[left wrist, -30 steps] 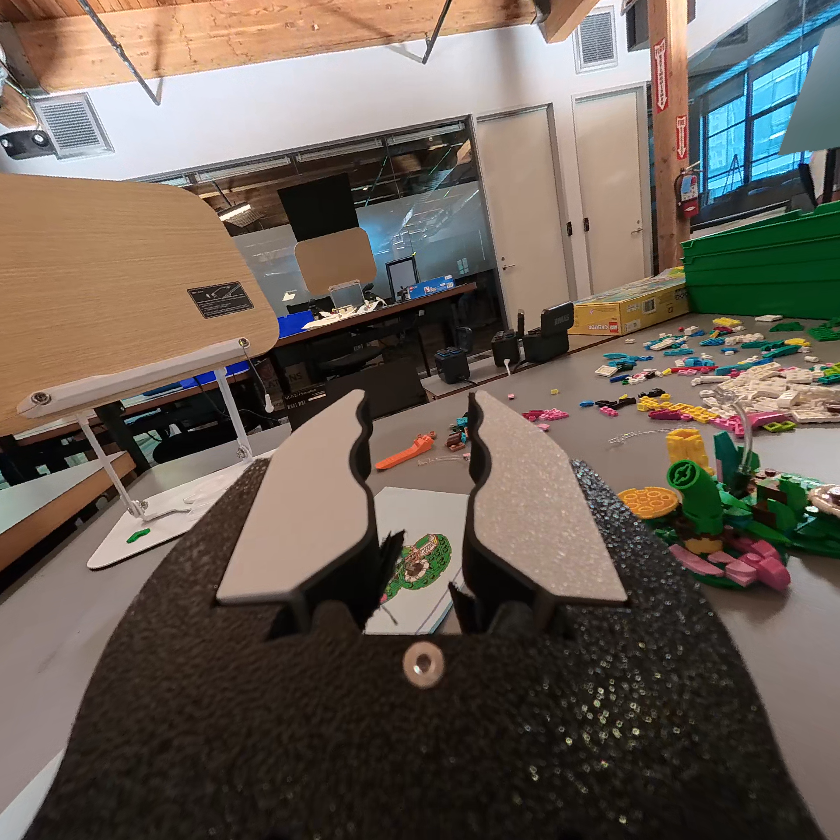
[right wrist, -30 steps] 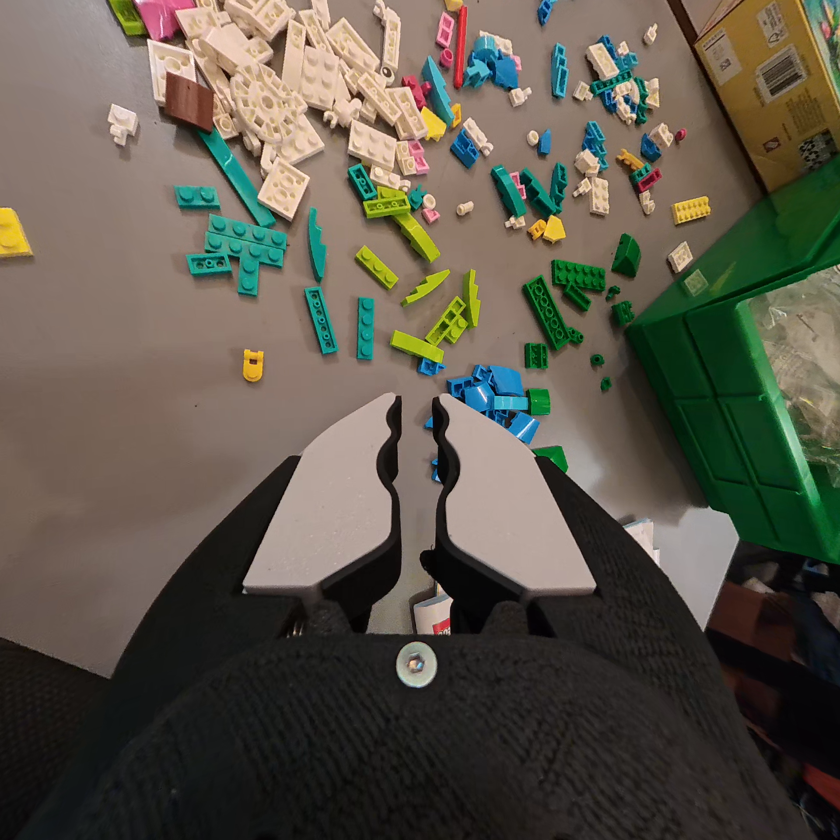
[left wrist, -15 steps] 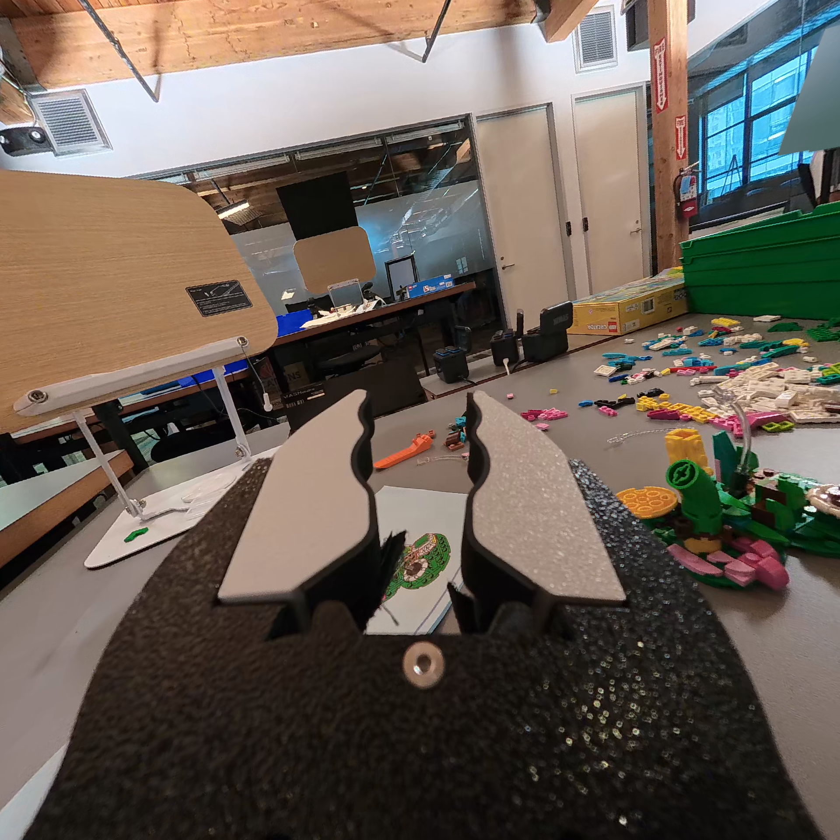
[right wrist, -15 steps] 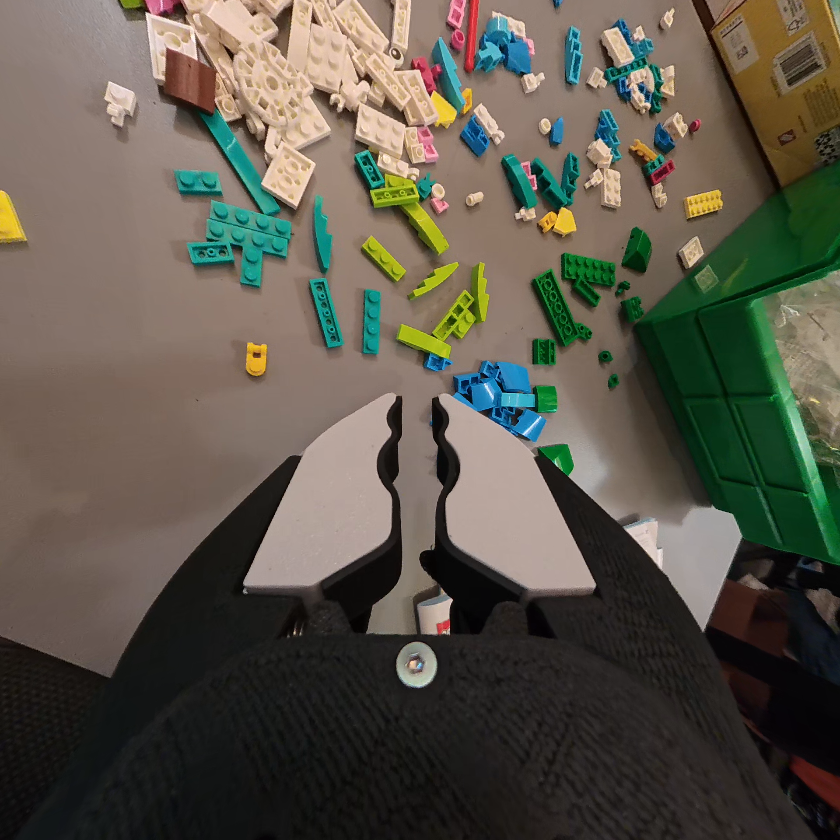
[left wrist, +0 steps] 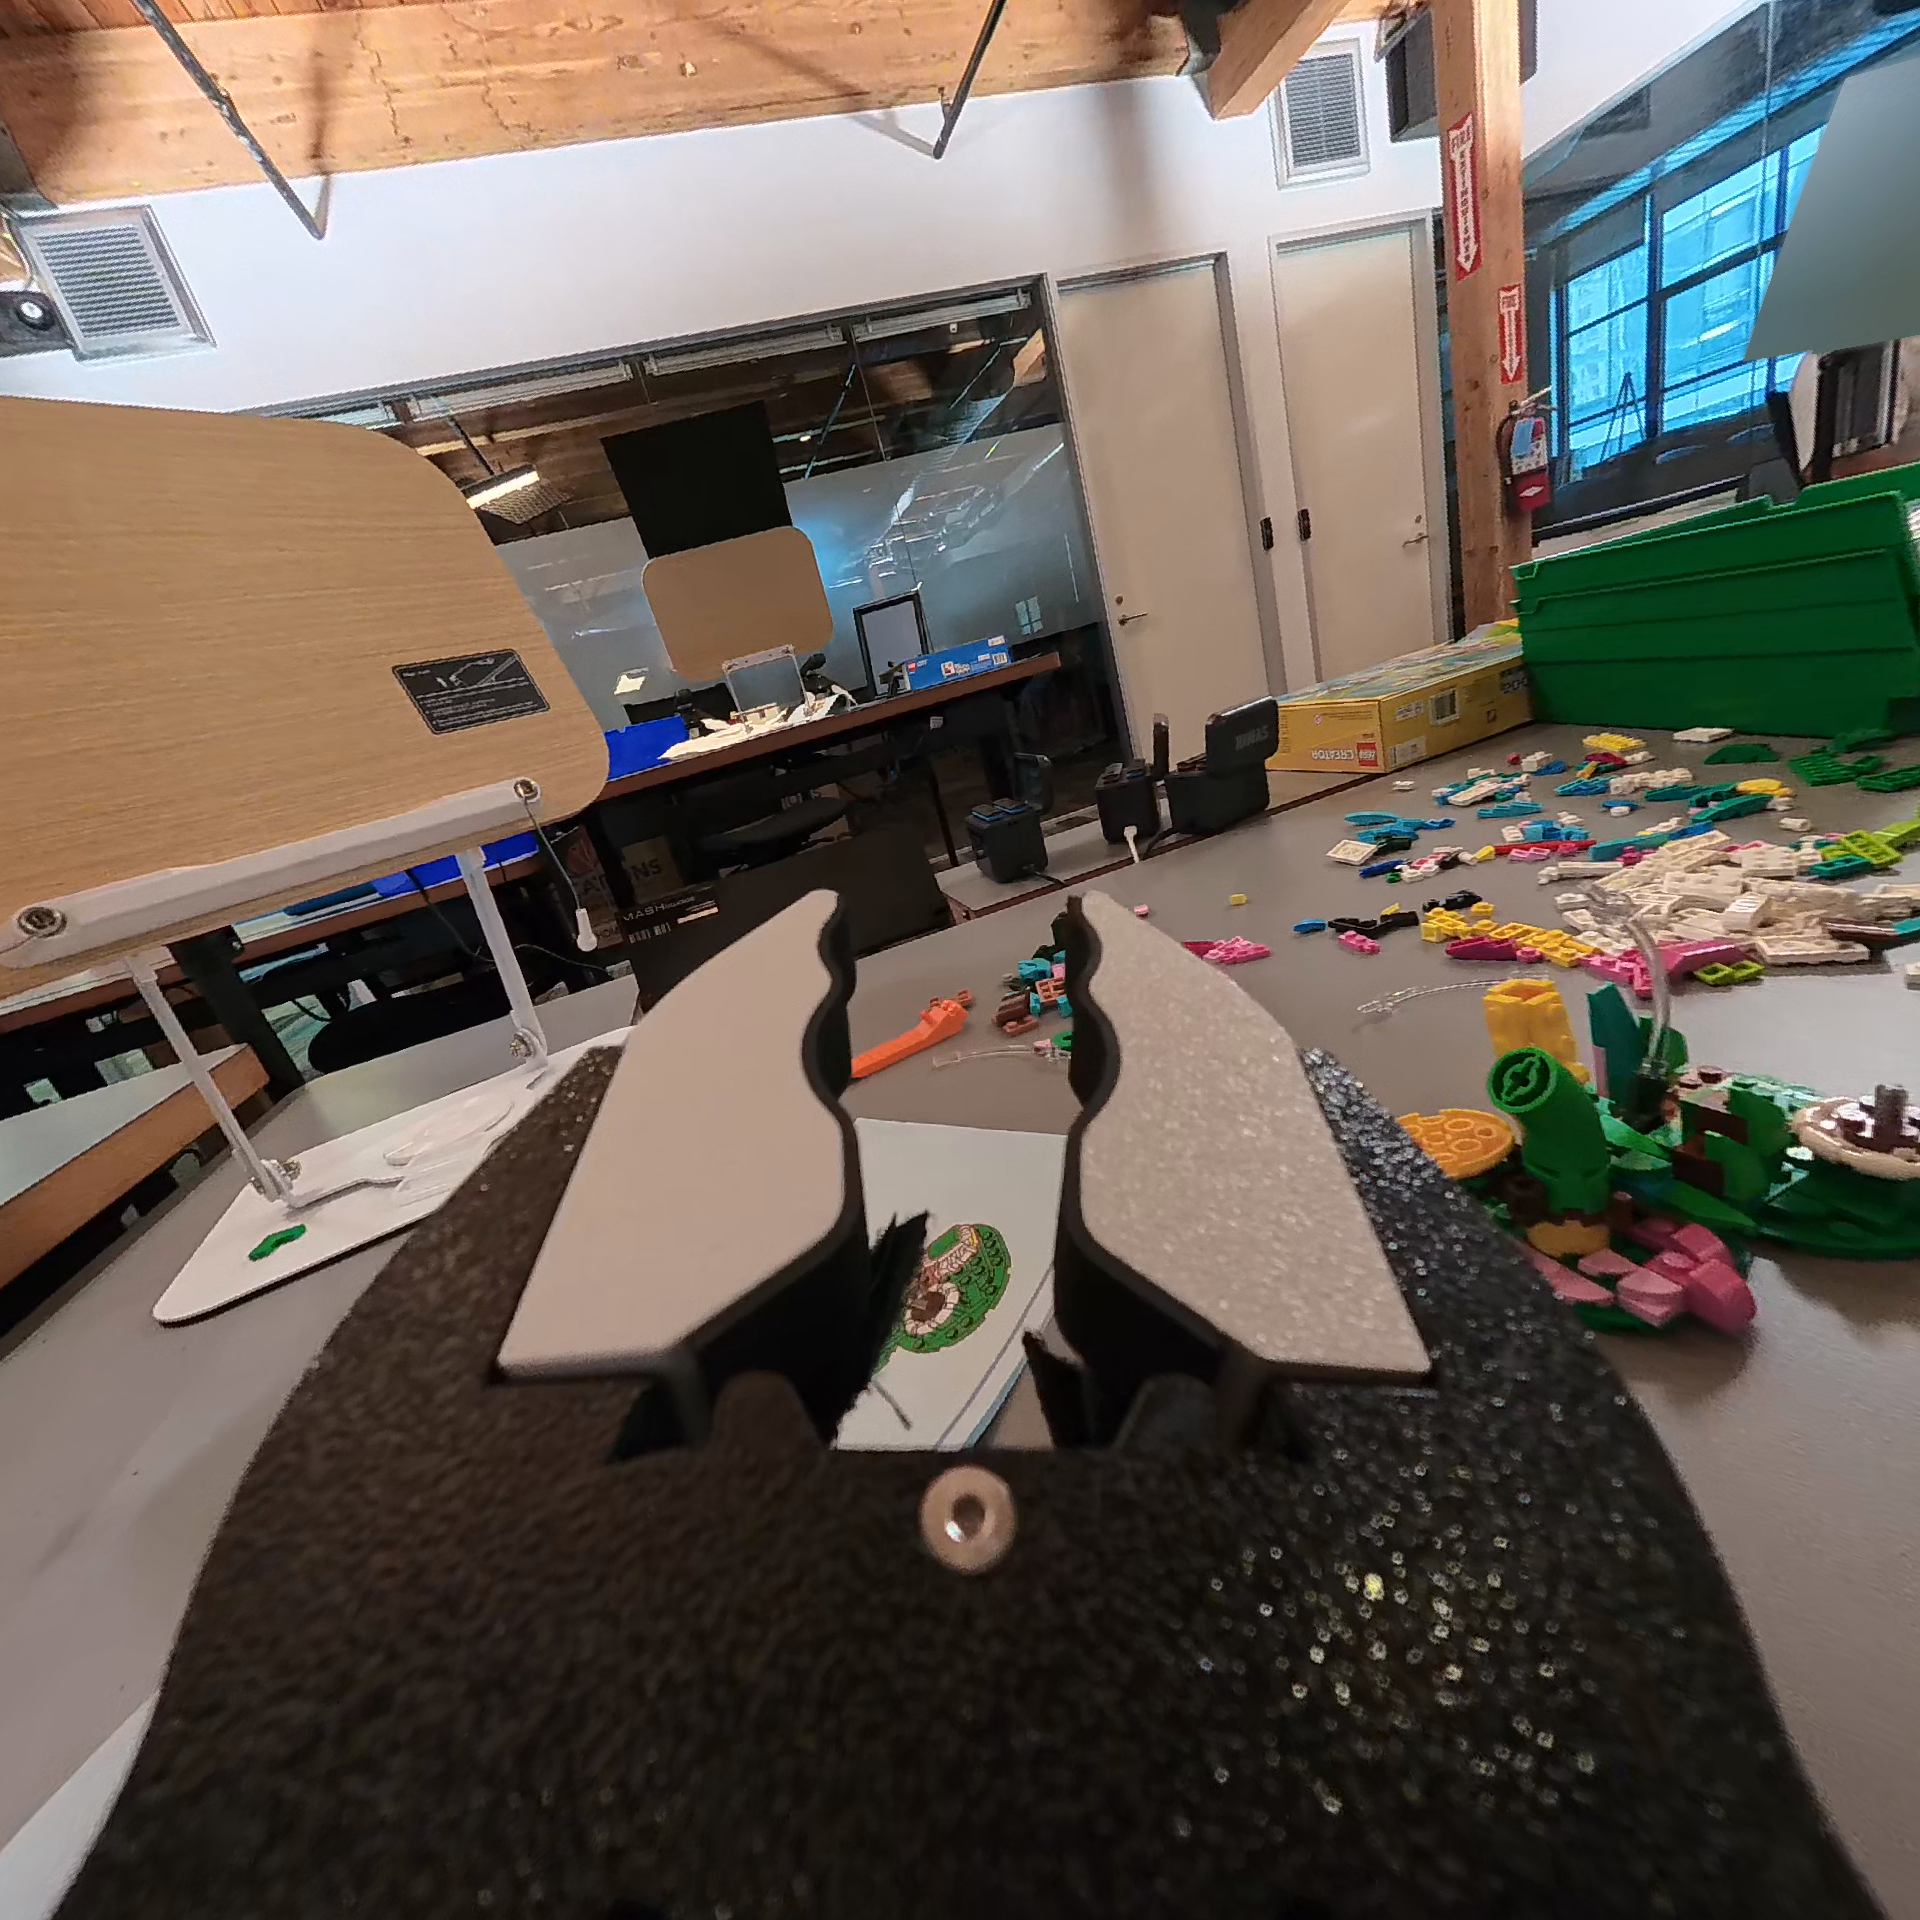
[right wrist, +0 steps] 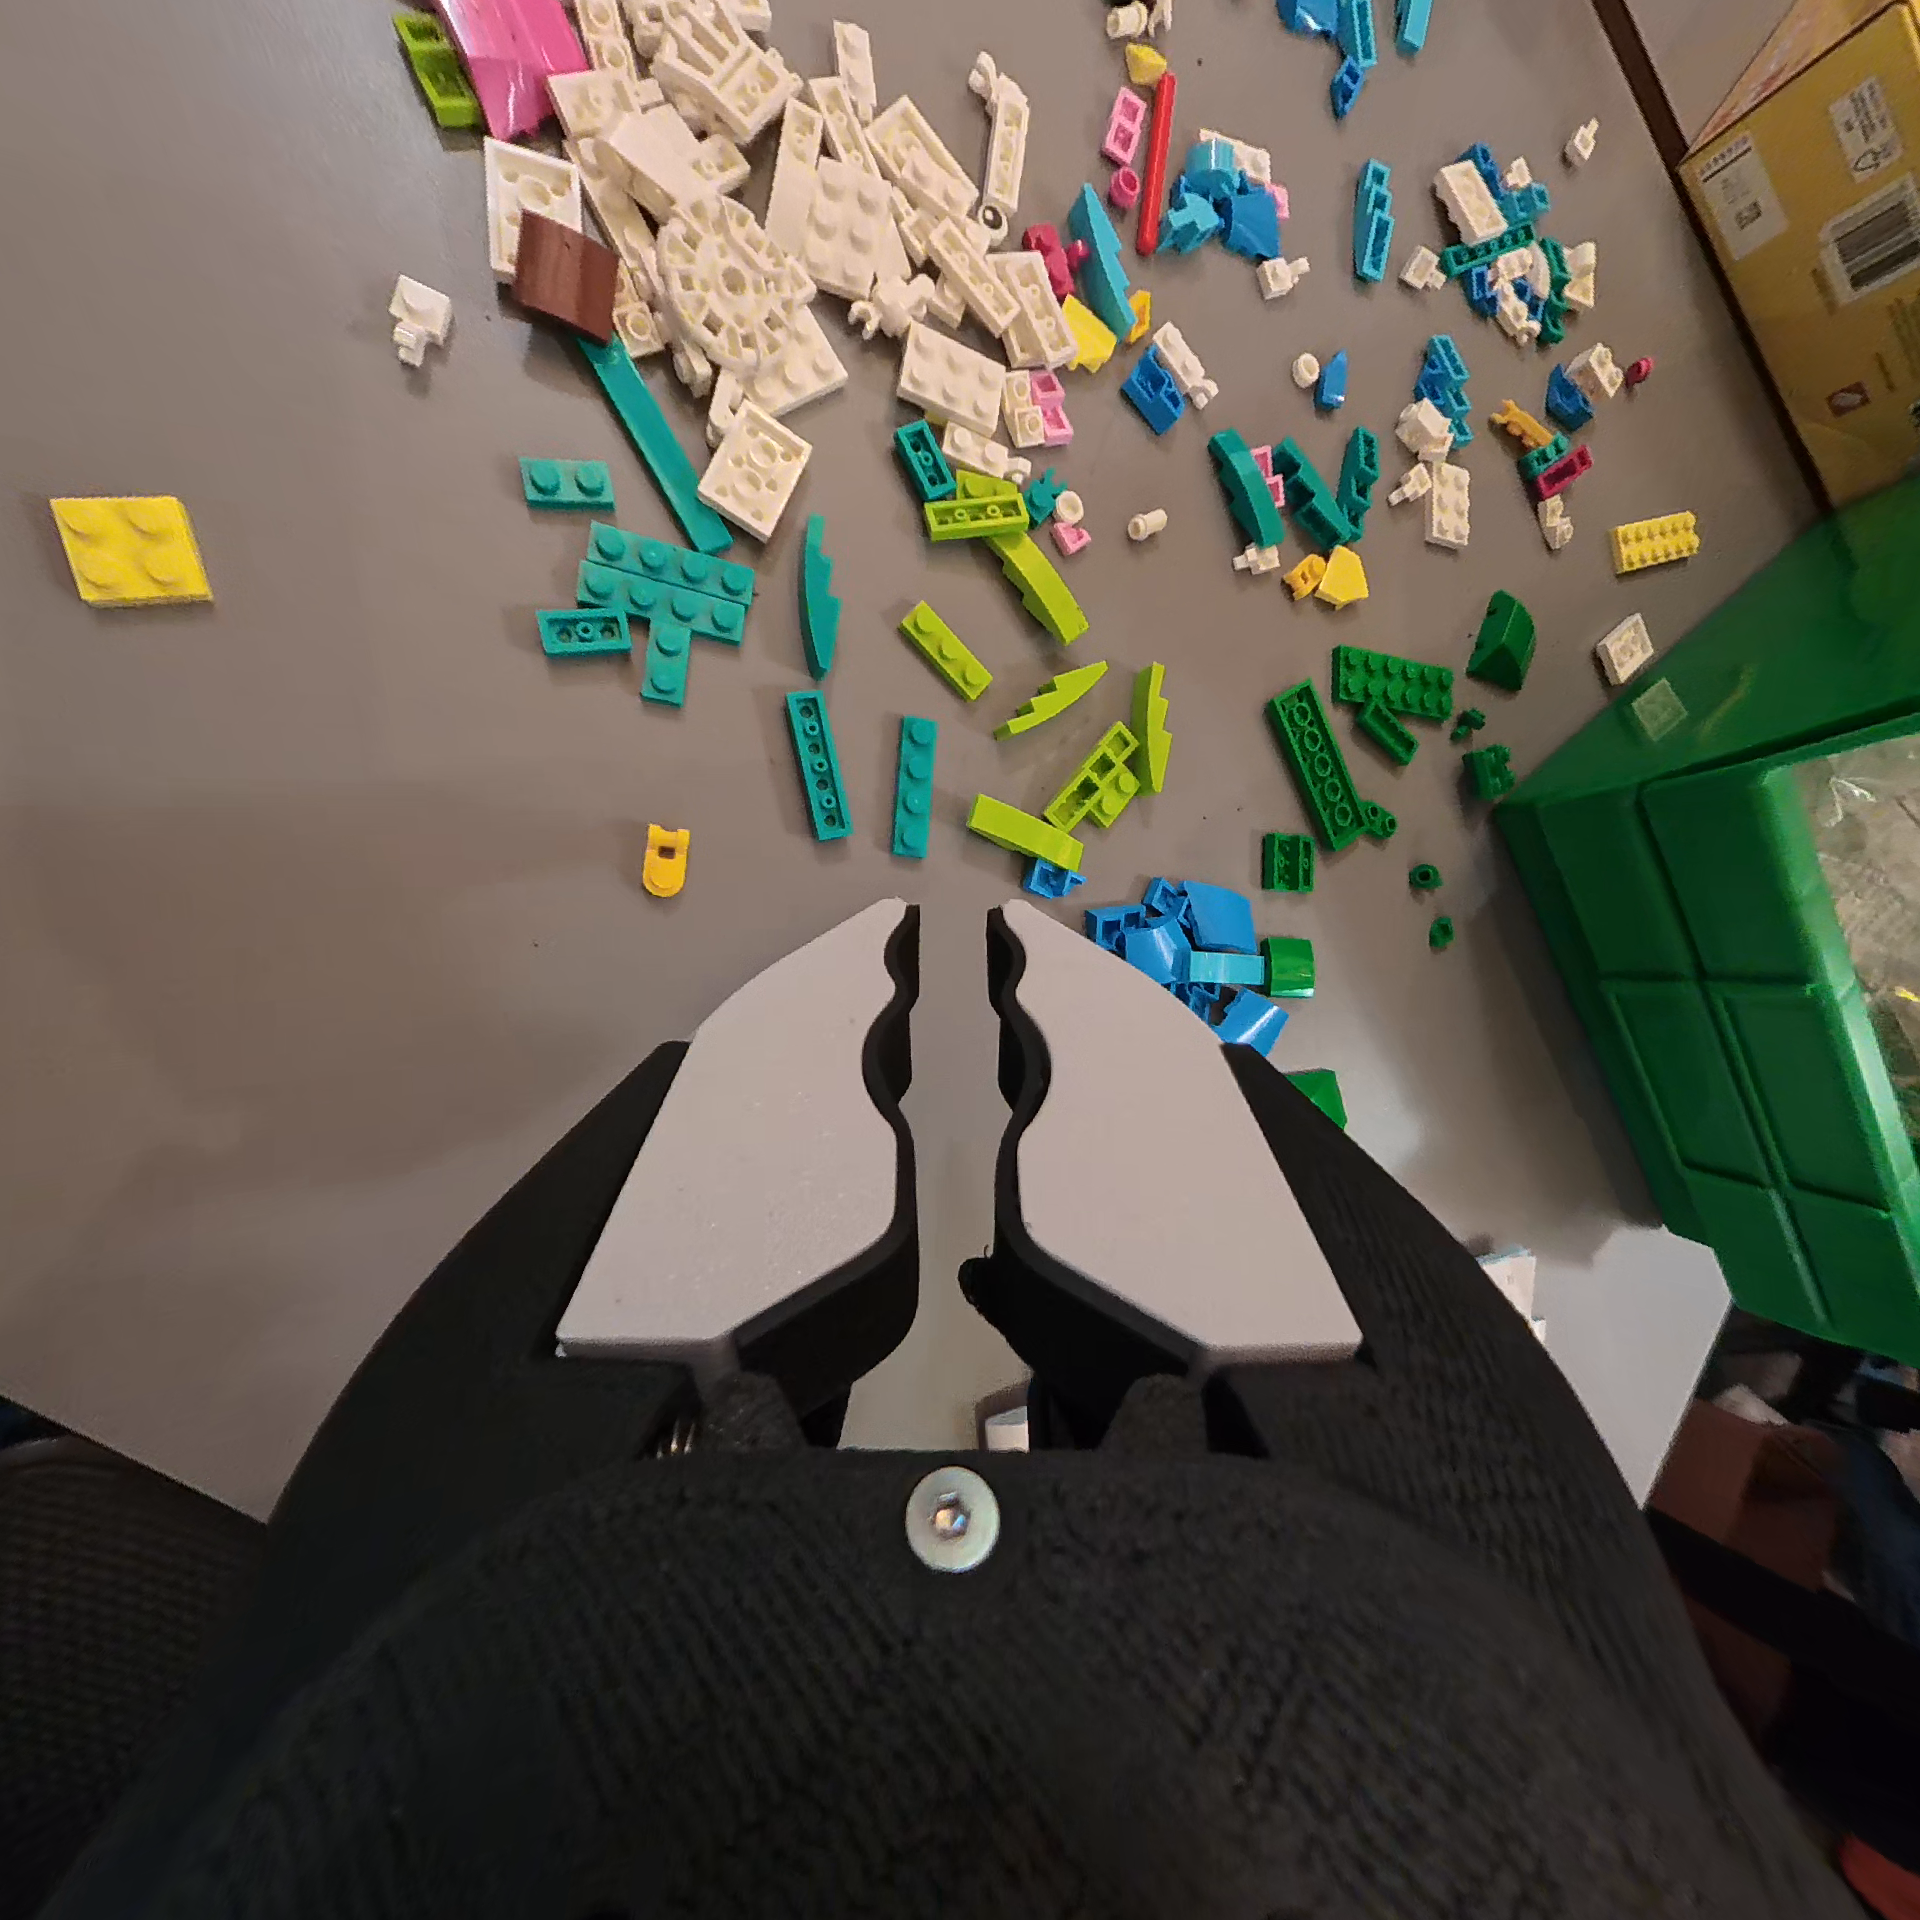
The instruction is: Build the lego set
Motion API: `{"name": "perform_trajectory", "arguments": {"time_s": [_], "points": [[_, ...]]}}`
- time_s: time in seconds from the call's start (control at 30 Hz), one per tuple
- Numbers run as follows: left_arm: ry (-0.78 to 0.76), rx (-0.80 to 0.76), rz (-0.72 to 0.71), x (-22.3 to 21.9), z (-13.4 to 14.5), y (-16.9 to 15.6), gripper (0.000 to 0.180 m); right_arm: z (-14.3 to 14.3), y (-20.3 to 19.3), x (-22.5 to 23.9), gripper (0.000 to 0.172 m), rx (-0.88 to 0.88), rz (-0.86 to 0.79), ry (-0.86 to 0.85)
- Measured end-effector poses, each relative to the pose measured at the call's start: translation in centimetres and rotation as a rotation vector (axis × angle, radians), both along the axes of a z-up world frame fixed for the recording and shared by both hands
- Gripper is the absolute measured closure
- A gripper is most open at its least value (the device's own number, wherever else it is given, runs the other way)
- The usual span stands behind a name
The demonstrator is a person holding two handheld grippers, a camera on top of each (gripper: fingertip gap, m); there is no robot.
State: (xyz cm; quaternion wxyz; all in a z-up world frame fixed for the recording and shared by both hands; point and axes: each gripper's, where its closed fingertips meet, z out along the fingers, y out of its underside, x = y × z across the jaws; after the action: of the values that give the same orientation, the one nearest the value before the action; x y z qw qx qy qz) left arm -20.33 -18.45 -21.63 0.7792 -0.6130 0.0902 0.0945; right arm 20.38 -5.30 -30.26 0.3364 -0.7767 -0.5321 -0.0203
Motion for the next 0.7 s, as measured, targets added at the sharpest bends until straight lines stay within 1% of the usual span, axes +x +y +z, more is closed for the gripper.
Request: {"name": "perform_trajectory", "arguments": {"time_s": [0.27,0.33,0.37,0.43,0.53,0.7], "points": [[0.002,-0.003,-0.002,0.0,0.0,0.0,0.143,-0.3,-0.2,-0.6,0.161,-0.007,0.022,-0.005],[0.009,-0.009,-0.021,0.2,-0.1,0.0,0.148,-0.3,-0.2,-0.8,0.161,-0.004,0.027,0.000],[0.023,-0.015,-0.040,0.6,-0.2,0.1,0.153,-0.3,-0.1,-1.0,0.161,0.001,0.030,0.003],[0.068,-0.026,-0.056,1.3,-0.4,0.2,0.157,-0.3,-0.1,-1.3,0.161,0.009,0.041,0.013],[0.123,-0.024,-0.019,1.5,-0.5,0.3,0.150,-0.4,-0.2,-1.7,0.161,0.007,0.054,0.034],[0.097,-0.031,-0.041,1.5,-0.5,0.3,0.149,-0.6,0.3,-1.7,0.162,0.005,0.063,0.018]]}}
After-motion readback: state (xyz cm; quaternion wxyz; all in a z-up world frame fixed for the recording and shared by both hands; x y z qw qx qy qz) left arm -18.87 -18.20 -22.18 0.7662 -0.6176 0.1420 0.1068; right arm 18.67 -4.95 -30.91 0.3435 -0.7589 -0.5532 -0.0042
